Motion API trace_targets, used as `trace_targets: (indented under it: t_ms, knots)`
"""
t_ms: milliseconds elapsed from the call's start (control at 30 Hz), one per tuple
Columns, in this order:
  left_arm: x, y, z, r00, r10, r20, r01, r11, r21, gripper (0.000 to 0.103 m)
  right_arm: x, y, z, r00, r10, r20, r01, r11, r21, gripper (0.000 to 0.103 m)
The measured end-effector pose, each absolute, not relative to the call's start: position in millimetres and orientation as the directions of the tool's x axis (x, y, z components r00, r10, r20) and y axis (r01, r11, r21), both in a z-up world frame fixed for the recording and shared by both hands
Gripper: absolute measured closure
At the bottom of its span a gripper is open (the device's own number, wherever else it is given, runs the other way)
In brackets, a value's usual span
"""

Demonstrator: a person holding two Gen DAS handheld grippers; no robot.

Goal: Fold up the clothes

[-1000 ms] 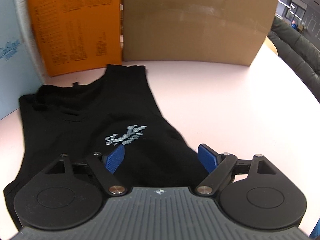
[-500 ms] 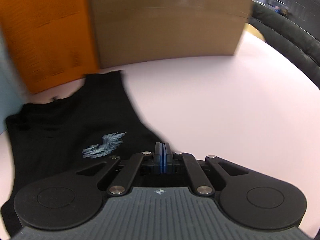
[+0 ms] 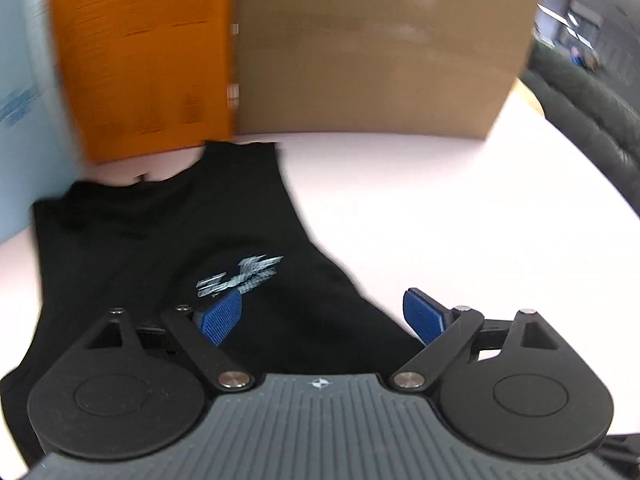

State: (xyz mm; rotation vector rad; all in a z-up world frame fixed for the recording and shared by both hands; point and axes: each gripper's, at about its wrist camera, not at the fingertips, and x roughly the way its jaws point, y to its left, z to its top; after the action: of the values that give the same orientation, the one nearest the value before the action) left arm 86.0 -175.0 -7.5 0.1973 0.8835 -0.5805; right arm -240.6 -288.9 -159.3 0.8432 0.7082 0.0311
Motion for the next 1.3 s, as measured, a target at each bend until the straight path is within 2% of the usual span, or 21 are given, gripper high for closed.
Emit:
trace_targets:
  t_ms: [33, 67, 100, 133, 167, 267, 367, 433, 467, 500, 600, 633, 667, 833, 967, 1067, 1167, 1233, 1300]
  knots:
    - [88.2, -187.9, -13.0, 0.488, -0.367, -0.792, 0.558, 0.829, -0.04, 0.016, -237.3, -289.5, -163.0, 0.784, 0.294, -0.547, 0.247, 0.661, 0.709, 0.022]
    - [92.2, -199.1, -20.9, 0.481, -0.33, -0.812, 0.559, 0.829, -0.006, 0.025, -232.7, -288.1, -163.2, 0.785, 0.283, -0.551, 0.246, 0.674, 0.697, 0.035]
    - [96.8, -206.7, -28.6, 0.467, -0.315, -0.826, 0.564, 0.826, 0.003, 0.045, -228.0, -286.7, -163.3, 0.786, 0.271, -0.555, 0.246, 0.687, 0.684, 0.062]
    - [99.8, -208.3, -33.4, 0.445, -0.325, -0.834, 0.564, 0.825, -0.021, 0.094, -223.2, -283.5, -161.5, 0.788, 0.262, -0.557, 0.237, 0.706, 0.667, 0.07]
    - [102.2, -205.0, -33.8, 0.431, -0.35, -0.831, 0.555, 0.829, -0.062, 0.098, -218.1, -274.3, -153.6, 0.793, 0.258, -0.552, 0.2, 0.746, 0.635, 0.072]
    - [103.1, -179.1, -22.3, 0.458, -0.453, -0.765, 0.54, 0.825, -0.165, 0.098, -199.6, -233.5, -128.5, 0.79, 0.284, -0.543, 0.005, 0.883, 0.47, 0.072]
    - [106.9, -143.5, -19.6, 0.51, -0.408, -0.757, 0.495, 0.859, -0.128, 0.097, -175.2, -194.8, -122.1, 0.736, 0.358, -0.575, -0.183, 0.922, 0.34, 0.07]
    - [114.0, -113.8, -27.7, 0.515, -0.344, -0.785, 0.41, 0.903, -0.128, 0.094, -157.5, -174.4, -126.7, 0.669, 0.416, -0.616, -0.275, 0.909, 0.315, 0.06]
    - [117.6, -98.9, -31.8, 0.514, -0.313, -0.799, 0.365, 0.922, -0.126, 0.093, -151.9, -167.6, -130.0, 0.63, 0.434, -0.644, -0.297, 0.901, 0.316, 0.042]
    - [121.2, -84.1, -35.8, 0.512, -0.281, -0.812, 0.32, 0.939, -0.123, 0.091, -146.3, -160.8, -133.3, 0.59, 0.45, -0.67, -0.319, 0.892, 0.319, 0.036]
    - [121.7, -42.6, -41.7, 0.514, -0.245, -0.822, 0.226, 0.963, -0.146, 0.069, -148.4, -156.6, -130.2, 0.564, 0.47, -0.679, -0.359, 0.88, 0.311, 0.035]
    - [116.0, -31.8, -40.2, 0.527, -0.255, -0.811, 0.214, 0.963, -0.163, 0.053, -151.5, -164.3, -127.0, 0.578, 0.477, -0.662, -0.346, 0.878, 0.33, 0.035]
    - [109.3, -22.2, -38.9, 0.543, -0.258, -0.799, 0.2, 0.964, -0.174, 0.043, -155.8, -176.7, -124.1, 0.602, 0.478, -0.639, -0.312, 0.878, 0.362, 0.035]
    - [81.3, 12.6, -38.3, 0.582, -0.251, -0.773, 0.107, 0.967, -0.233, 0.042, -162.6, -258.6, -117.8, 0.704, 0.485, -0.519, -0.092, 0.787, 0.61, 0.031]
    - [68.9, 24.2, -33.9, 0.605, -0.286, -0.743, 0.104, 0.954, -0.282, 0.041, -143.8, -295.7, -107.8, 0.736, 0.47, -0.487, -0.037, 0.746, 0.664, 0.031]
    - [54.6, 19.2, -22.3, 0.609, -0.347, -0.713, 0.196, 0.937, -0.289, 0.039, -121.4, -317.6, -99.2, 0.783, 0.456, -0.423, -0.054, 0.728, 0.684, 0.031]
    - [26.2, 2.8, -8.0, 0.609, -0.397, -0.687, 0.313, 0.916, -0.252, 0.037, -120.1, -336.4, -88.5, 0.784, 0.526, -0.33, -0.146, 0.673, 0.725, 0.031]
    - [2.4, -11.6, -1.4, 0.608, -0.433, -0.665, 0.401, 0.891, -0.213, 0.037, -122.9, -343.5, -83.7, 0.766, 0.576, -0.284, -0.203, 0.637, 0.744, 0.028]
    - [-13.7, -36.0, -5.9, 0.611, -0.45, -0.651, 0.486, 0.863, -0.139, 0.037, -117.3, -345.9, -83.4, 0.735, 0.622, -0.27, -0.221, 0.597, 0.771, 0.018]
